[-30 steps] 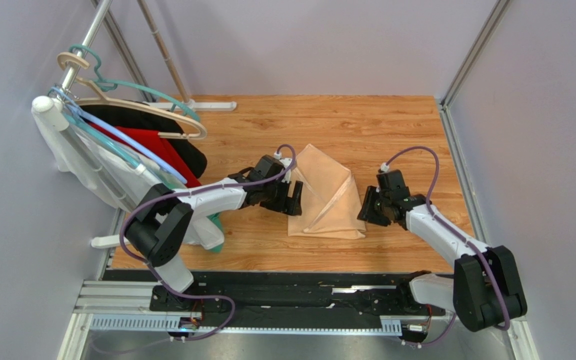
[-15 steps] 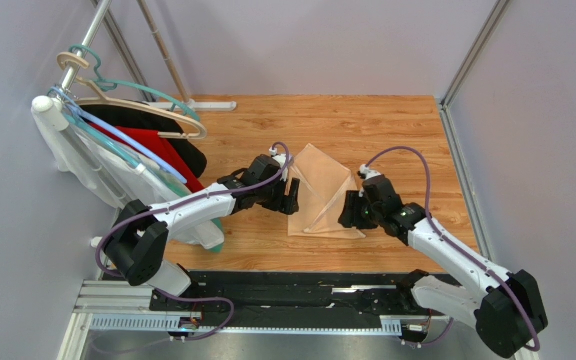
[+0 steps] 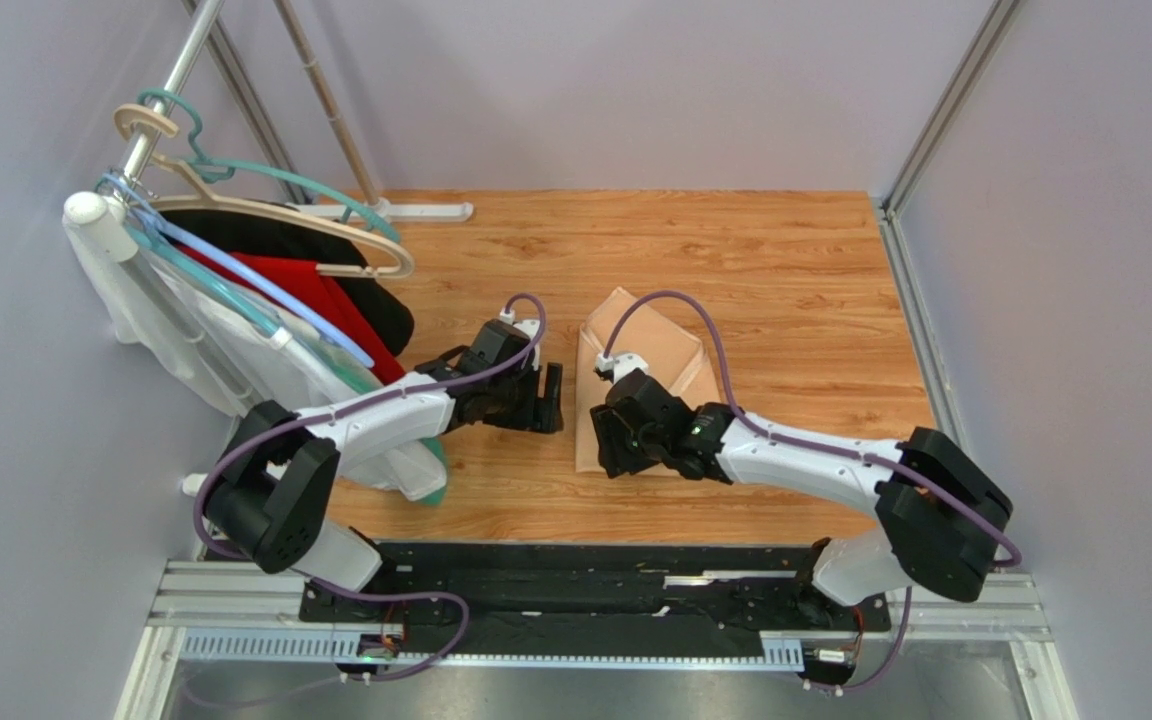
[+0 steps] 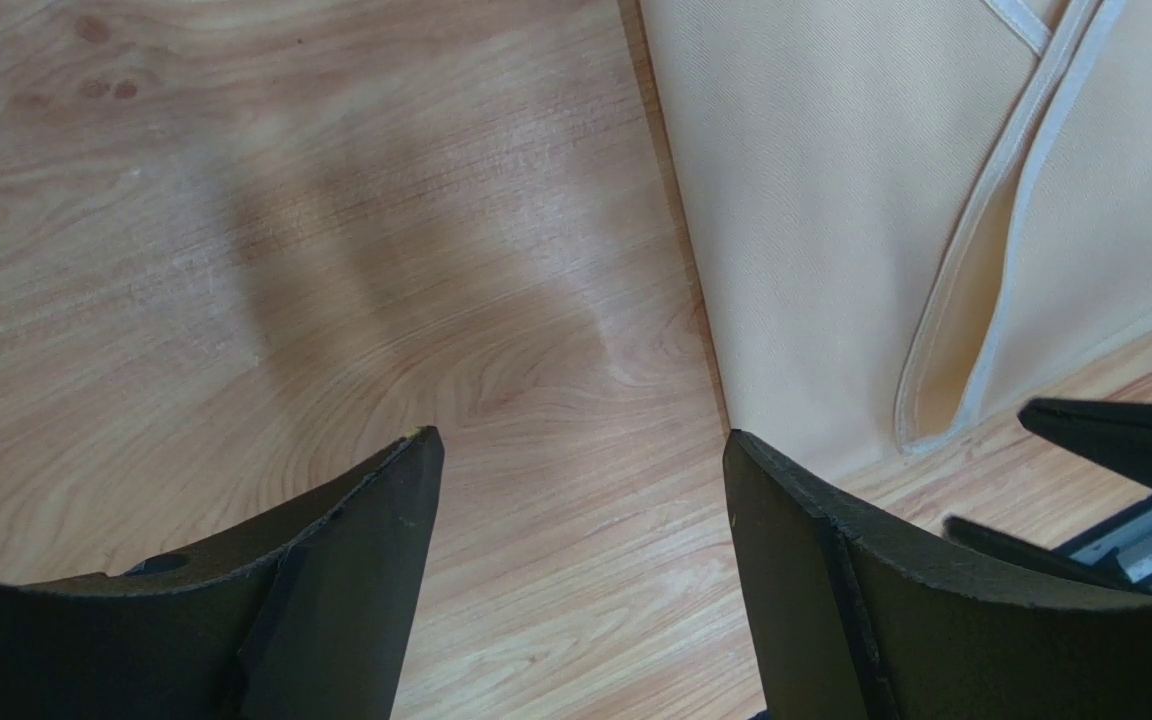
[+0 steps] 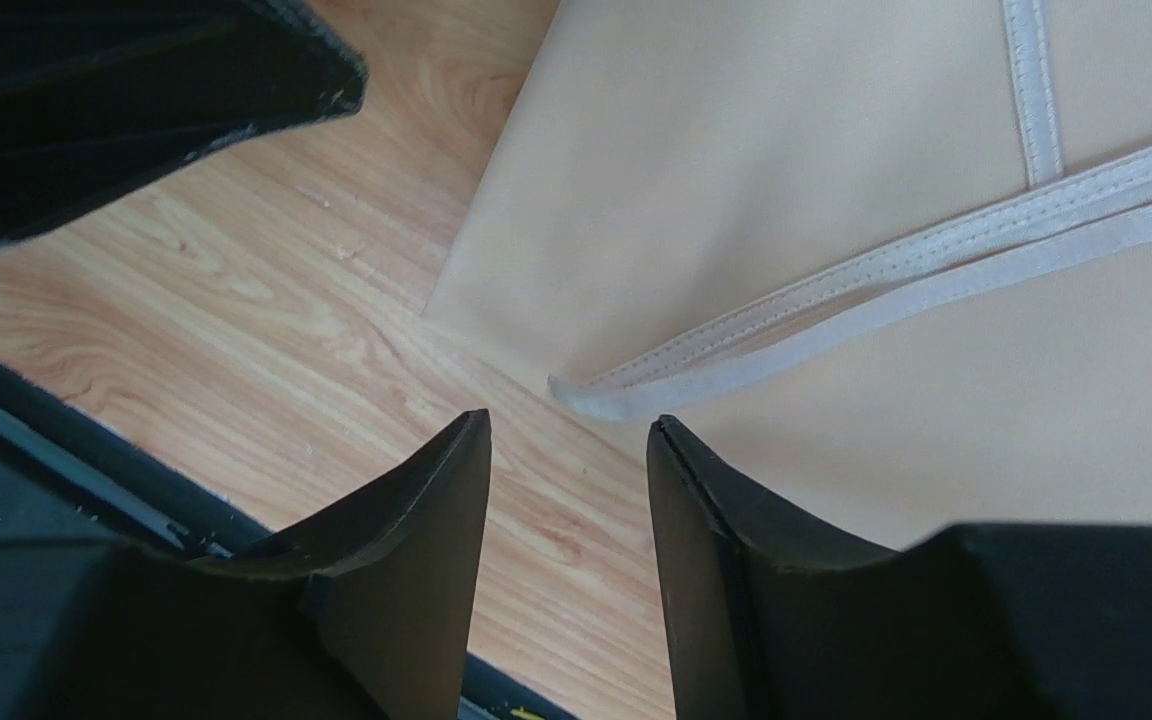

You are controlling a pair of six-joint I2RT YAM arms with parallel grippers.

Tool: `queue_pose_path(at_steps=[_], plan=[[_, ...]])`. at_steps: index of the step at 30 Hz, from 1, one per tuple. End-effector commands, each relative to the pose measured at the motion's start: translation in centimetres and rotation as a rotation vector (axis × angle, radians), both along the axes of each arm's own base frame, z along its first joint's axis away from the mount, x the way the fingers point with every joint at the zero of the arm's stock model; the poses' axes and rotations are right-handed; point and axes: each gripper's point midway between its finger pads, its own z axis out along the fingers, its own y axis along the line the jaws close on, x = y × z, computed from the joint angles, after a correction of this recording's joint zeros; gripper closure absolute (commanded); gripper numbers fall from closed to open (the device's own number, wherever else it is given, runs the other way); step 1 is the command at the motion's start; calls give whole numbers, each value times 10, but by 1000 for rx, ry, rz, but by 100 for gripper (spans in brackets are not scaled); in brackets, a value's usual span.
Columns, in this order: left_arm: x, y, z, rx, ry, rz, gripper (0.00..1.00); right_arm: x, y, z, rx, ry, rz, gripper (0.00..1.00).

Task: Fold the napkin, place the utensils inside, and roll it up
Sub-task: Fold the napkin

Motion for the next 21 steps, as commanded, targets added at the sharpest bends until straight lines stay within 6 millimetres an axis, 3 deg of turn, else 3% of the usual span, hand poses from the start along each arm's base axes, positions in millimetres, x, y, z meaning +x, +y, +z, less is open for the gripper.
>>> queue_pose_path(at_steps=[1, 8, 15, 21], plan=[[3, -1, 18, -58, -37, 10, 21, 26, 15, 12, 5, -96, -36, 54], [3, 3, 22, -75, -41, 12, 21, 22, 16, -11, -60, -59, -32, 55], [4, 1, 28, -86, -49, 4, 21, 16, 10, -19, -86, -45, -53, 56], [2, -1, 30, -98, -43, -11, 21, 13, 6, -31, -108, -30, -57, 66]])
